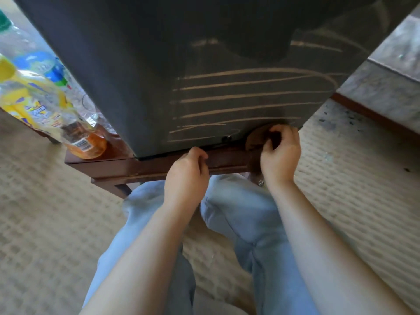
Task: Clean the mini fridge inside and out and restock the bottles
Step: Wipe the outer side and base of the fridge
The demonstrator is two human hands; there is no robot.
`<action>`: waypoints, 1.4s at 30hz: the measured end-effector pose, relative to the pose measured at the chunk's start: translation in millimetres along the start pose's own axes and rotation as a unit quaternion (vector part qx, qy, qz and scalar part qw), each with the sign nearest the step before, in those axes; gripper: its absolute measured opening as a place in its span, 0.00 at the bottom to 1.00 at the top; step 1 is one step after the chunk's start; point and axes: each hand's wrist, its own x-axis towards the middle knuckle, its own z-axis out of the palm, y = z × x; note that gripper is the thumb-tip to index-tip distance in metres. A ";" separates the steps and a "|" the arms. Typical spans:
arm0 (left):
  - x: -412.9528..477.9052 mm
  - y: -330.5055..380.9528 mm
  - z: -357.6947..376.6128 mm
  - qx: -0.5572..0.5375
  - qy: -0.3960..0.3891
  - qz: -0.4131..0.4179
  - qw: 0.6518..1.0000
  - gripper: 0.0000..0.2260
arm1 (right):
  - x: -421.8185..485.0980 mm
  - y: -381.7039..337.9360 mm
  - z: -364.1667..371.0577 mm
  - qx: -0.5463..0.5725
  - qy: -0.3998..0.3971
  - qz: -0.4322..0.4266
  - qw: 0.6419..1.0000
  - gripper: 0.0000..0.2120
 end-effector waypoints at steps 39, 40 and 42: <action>21.9 -1.8 -2.8 -0.023 0.004 0.030 0.999 0.09 | 30.0 41.3 -6.0 0.042 0.071 0.174 0.981 0.15; 21.7 -3.1 -5.1 -0.024 0.004 0.034 0.999 0.09 | 38.2 46.6 -10.1 0.032 0.070 0.189 0.979 0.15; 21.6 -4.4 -8.4 -0.024 0.005 0.048 0.999 0.08 | 45.4 49.4 -12.6 0.016 0.052 0.190 0.980 0.17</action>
